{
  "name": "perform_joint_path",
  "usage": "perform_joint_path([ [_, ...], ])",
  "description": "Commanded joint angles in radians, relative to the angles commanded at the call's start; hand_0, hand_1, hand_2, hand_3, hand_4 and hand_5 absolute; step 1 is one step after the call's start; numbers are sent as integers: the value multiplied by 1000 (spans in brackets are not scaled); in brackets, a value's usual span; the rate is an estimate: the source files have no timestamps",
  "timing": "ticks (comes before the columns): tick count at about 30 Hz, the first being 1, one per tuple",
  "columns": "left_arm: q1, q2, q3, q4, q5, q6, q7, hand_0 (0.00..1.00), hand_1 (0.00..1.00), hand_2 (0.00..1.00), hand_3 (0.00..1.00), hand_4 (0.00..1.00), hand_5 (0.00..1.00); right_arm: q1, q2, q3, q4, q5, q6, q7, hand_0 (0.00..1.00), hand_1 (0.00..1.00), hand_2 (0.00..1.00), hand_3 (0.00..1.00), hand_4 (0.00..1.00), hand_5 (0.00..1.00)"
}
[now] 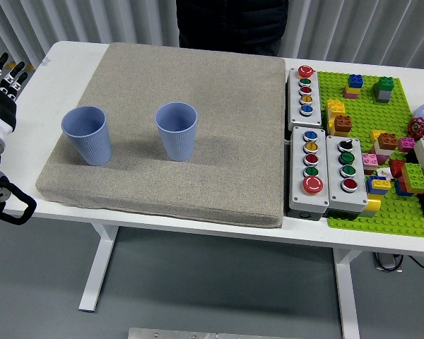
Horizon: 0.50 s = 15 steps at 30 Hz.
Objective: Pick cup pour cup place
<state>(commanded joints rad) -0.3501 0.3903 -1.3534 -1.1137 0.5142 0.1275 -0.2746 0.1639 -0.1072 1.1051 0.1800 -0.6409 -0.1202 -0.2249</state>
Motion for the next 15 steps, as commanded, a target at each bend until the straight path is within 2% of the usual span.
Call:
perform_joint_path([
  [6, 6, -1, -2, 4, 40, 7, 3, 862, 846, 978, 979, 820, 998, -5, 2, 3, 0, -2, -1, 0, 722, 689, 735, 697, 315, 288],
  [15, 2, -1, -6, 12, 40, 8, 2, 862, 847, 977, 979, 820, 998, -1, 1, 0, 0, 8, -3, 1, 722, 689, 735, 697, 316, 288],
])
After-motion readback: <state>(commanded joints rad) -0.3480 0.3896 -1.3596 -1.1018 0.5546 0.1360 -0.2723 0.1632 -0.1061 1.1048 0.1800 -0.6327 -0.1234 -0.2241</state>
